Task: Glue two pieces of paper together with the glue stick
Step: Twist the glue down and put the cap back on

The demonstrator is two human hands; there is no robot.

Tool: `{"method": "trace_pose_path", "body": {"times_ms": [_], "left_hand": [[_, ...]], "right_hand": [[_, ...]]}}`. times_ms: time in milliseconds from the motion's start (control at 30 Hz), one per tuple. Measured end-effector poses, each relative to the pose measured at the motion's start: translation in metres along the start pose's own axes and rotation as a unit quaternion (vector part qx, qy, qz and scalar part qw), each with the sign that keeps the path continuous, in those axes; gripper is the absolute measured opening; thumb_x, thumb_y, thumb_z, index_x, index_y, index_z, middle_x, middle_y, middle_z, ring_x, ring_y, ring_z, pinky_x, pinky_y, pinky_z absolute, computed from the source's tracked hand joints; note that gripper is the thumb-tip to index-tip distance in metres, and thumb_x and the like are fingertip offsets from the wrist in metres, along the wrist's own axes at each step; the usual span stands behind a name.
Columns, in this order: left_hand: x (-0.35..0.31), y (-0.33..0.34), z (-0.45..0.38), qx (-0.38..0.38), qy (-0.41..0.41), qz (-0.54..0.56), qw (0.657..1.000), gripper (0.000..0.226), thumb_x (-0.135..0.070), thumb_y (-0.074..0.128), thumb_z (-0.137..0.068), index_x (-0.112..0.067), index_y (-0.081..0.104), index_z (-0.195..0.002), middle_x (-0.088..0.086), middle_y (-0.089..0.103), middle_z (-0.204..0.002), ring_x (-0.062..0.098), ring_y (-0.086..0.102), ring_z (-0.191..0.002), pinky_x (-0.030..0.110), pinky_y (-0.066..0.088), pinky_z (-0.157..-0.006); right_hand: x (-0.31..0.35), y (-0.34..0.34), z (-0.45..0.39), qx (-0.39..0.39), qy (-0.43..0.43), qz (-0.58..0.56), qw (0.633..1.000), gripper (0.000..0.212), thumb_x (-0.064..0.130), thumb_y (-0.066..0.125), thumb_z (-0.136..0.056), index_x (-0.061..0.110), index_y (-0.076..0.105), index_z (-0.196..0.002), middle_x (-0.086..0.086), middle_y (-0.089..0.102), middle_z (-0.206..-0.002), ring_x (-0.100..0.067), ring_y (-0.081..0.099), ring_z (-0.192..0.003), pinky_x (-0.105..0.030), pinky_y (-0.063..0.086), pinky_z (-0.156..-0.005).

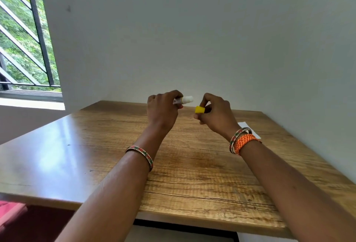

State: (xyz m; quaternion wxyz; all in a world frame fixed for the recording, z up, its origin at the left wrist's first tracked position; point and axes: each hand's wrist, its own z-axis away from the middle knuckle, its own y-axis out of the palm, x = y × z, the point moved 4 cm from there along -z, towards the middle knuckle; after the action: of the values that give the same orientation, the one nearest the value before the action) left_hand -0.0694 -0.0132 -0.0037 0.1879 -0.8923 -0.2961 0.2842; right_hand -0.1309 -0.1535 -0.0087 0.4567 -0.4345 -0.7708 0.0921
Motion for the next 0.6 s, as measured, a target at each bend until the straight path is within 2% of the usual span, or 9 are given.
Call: {"method": "trace_pose_path", "body": {"times_ms": [33, 100, 167, 233, 300, 433, 600], "left_hand": [[0.001, 0.000, 0.000, 0.006, -0.004, -0.005, 1.000, 0.021, -0.022, 0.065, -0.082, -0.025, 0.068, -0.103, 0.000, 0.074, -0.095, 0.024, 0.065, -0.094, 0.035, 0.038, -0.085], [0.002, 0.001, 0.001, 0.015, -0.008, -0.010, 1.000, 0.021, -0.022, 0.065, -0.082, -0.025, 0.068, -0.103, 0.000, 0.074, -0.096, 0.024, 0.065, -0.095, 0.034, 0.037, -0.085], [0.001, 0.000, 0.000, 0.018, -0.006, -0.018, 1.000, 0.022, -0.021, 0.065, -0.082, -0.025, 0.068, -0.103, 0.000, 0.074, -0.096, 0.024, 0.065, -0.095, 0.034, 0.036, -0.085], [0.001, 0.000, 0.000, 0.022, -0.005, -0.023, 0.999, 0.022, -0.021, 0.065, -0.082, -0.026, 0.068, -0.103, 0.000, 0.074, -0.095, 0.024, 0.065, -0.094, 0.034, 0.037, -0.084], [0.002, 0.001, 0.000, 0.040, 0.000, -0.013, 0.999, 0.023, -0.020, 0.065, -0.082, -0.025, 0.068, -0.103, 0.000, 0.074, -0.095, 0.024, 0.064, -0.094, 0.035, 0.038, -0.082], [0.002, 0.005, 0.002, 0.074, 0.011, -0.012, 0.997, 0.024, -0.020, 0.065, -0.082, -0.026, 0.068, -0.105, 0.001, 0.074, -0.097, 0.025, 0.063, -0.096, 0.034, 0.038, -0.081], [0.001, 0.004, 0.002, 0.065, 0.009, -0.011, 0.998, 0.024, -0.020, 0.064, -0.083, -0.026, 0.068, -0.106, 0.001, 0.073, -0.097, 0.025, 0.063, -0.096, 0.034, 0.038, -0.081]], "right_hand": [[-0.001, -0.001, 0.000, -0.001, 0.006, -0.007, 1.000, 0.021, 0.005, 0.075, -0.074, 0.003, 0.058, -0.087, -0.014, 0.068, -0.077, -0.019, 0.068, -0.063, -0.023, 0.057, -0.053], [-0.003, -0.003, -0.001, -0.018, 0.005, -0.016, 1.000, 0.016, 0.005, 0.074, -0.075, 0.005, 0.064, -0.088, -0.014, 0.069, -0.076, -0.021, 0.068, -0.063, -0.029, 0.059, -0.057], [-0.004, -0.005, -0.003, -0.038, 0.001, -0.018, 0.999, 0.016, 0.005, 0.070, -0.080, 0.009, 0.068, -0.095, -0.013, 0.070, -0.079, -0.023, 0.069, -0.068, -0.037, 0.060, -0.068], [-0.004, -0.006, -0.005, -0.063, -0.001, -0.031, 0.998, 0.022, 0.008, 0.065, -0.084, 0.010, 0.069, -0.106, -0.012, 0.071, -0.090, -0.023, 0.069, -0.079, -0.038, 0.058, -0.078], [-0.001, -0.009, -0.006, -0.091, -0.007, -0.056, 0.994, 0.024, 0.010, 0.064, -0.086, 0.010, 0.068, -0.110, -0.010, 0.071, -0.099, -0.021, 0.068, -0.085, -0.034, 0.057, -0.082], [0.003, -0.014, -0.007, -0.111, -0.015, -0.092, 0.989, 0.028, 0.006, 0.065, -0.084, 0.012, 0.067, -0.111, -0.001, 0.069, -0.103, -0.011, 0.065, -0.090, -0.015, 0.049, -0.076], [0.005, -0.012, -0.005, -0.095, -0.027, -0.095, 0.991, 0.025, 0.003, 0.068, -0.080, 0.015, 0.068, -0.102, 0.003, 0.068, -0.097, -0.003, 0.063, -0.086, -0.008, 0.049, -0.074]]}}
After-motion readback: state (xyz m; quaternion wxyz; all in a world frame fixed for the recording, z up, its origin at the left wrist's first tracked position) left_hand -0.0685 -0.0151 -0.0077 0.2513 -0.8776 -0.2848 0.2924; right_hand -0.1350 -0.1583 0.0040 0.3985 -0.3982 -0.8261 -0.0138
